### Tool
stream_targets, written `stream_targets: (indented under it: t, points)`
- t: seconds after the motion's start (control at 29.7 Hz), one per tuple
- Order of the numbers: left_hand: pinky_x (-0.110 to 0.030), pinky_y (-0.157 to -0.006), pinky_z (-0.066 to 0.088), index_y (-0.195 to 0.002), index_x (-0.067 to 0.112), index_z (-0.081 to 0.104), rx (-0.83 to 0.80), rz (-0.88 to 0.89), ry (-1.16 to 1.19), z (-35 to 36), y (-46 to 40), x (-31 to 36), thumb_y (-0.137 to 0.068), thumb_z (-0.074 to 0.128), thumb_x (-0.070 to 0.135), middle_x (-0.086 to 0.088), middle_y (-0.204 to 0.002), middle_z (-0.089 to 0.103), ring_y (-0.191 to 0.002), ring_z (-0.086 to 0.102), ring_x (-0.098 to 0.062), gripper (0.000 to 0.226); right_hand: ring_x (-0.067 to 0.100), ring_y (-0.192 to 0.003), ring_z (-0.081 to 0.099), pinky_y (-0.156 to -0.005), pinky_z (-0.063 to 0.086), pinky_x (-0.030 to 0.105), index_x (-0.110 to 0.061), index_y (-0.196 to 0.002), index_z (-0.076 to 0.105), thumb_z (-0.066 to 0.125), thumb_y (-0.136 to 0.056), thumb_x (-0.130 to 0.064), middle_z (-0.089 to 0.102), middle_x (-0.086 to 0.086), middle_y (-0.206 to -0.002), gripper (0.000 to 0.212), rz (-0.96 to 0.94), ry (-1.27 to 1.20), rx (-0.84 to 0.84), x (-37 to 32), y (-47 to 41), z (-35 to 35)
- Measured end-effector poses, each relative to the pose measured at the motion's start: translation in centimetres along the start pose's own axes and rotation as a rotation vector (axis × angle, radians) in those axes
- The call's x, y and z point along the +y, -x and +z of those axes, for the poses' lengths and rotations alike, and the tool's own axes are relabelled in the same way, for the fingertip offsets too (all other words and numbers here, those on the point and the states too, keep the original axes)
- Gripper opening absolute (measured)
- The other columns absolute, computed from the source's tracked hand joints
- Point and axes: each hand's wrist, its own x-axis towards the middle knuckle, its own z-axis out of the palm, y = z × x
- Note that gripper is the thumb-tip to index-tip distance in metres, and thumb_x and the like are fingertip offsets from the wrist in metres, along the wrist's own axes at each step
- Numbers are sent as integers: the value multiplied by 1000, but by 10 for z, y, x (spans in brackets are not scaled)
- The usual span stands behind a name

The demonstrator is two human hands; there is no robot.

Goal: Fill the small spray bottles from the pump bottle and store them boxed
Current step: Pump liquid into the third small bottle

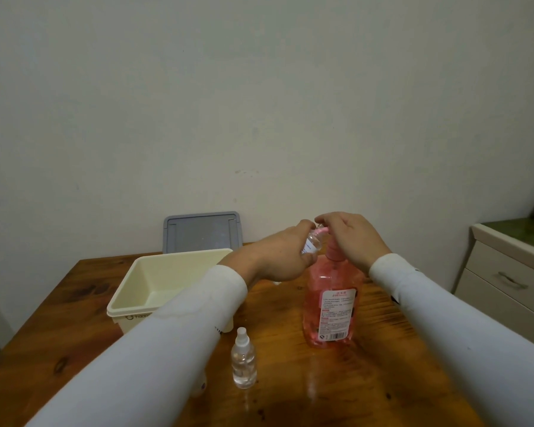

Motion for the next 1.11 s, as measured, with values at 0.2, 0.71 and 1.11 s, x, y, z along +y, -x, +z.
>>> stream_targets:
  t: [0.2, 0.71, 1.11]
  points:
    - [-40, -87, 51, -144, 23, 21, -40, -23, 4, 9, -2, -3, -98, 49, 32, -9, -135, 50, -106, 57, -25, 54, 24, -114, 53, -99, 42, 39, -13, -120, 64, 32, -97, -22, 62, 9, -125, 40, 21, 72, -59, 6, 1, 2]
    - [-37, -86, 50, -144, 24, 22, -28, -12, 15, 9, -3, -6, -98, 51, 34, -9, -135, 50, -107, 57, -24, 56, 23, -102, 57, -94, 46, 42, -15, -114, 67, 35, -96, -23, 65, 6, -105, 38, 19, 34, -46, 9, -1, 4]
    - [-32, -79, 48, -143, 23, 24, -25, 7, 27, 9, -3, -6, -98, 51, 32, -8, -133, 51, -101, 56, -21, 54, 23, -96, 60, -90, 50, 43, -18, -105, 70, 34, -90, -31, 70, 5, -99, 42, 25, -56, -21, 10, -1, 7]
